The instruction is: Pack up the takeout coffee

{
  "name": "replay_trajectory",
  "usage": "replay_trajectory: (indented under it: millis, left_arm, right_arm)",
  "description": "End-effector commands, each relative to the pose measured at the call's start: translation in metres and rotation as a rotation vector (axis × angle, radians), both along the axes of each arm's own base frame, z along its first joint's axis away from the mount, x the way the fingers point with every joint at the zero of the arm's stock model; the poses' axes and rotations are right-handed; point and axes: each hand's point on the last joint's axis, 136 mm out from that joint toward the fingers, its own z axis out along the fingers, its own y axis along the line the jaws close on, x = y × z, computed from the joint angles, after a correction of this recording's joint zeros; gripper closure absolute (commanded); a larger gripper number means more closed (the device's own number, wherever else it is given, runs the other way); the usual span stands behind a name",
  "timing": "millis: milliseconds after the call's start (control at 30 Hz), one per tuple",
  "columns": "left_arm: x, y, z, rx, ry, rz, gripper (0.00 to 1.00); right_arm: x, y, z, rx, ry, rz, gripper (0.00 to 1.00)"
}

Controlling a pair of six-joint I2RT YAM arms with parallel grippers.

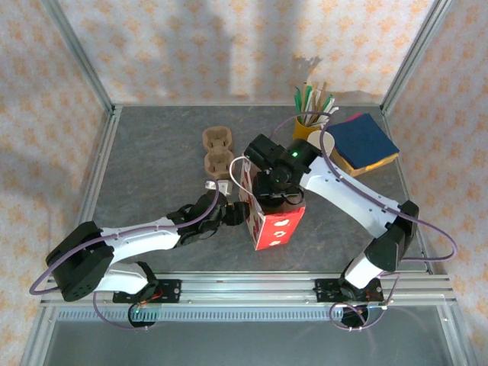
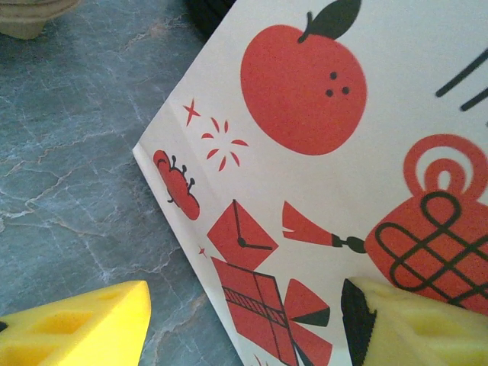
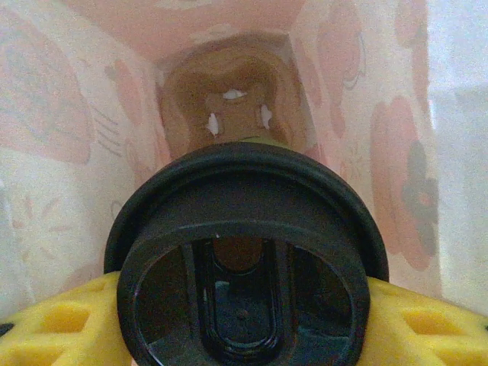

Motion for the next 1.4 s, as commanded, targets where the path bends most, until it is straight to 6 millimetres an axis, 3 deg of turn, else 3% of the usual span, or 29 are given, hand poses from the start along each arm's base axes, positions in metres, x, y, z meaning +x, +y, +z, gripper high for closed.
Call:
replay_trajectory:
  millis: [0, 300, 700, 1367]
  left_arm:
    - [-0.001, -0.004, 0.005, -0.004, -0.028, -0.020, 0.31]
    - [0.001, -0.004, 0.000, 0.009, -0.024, -0.014, 0.31]
    - [0.001, -0.002, -0.002, 0.021, -0.024, -0.009, 0.30]
    - [0.002, -0.003, -0.003, 0.017, -0.021, -0.010, 0.29]
  right_arm:
    - [-0.006, -0.004, -0.007, -0.027, 0.027, 0.028, 0.38]
    - [-0.017, -0.009, -0.021, -0.044, 0.079, 0.047, 0.38]
    - [-0.017, -0.004, -0.032, -0.060, 0.115, 0.047, 0.39]
    - [-0.030, -0.012, -0.043, -0.085, 0.146, 0.053, 0.41]
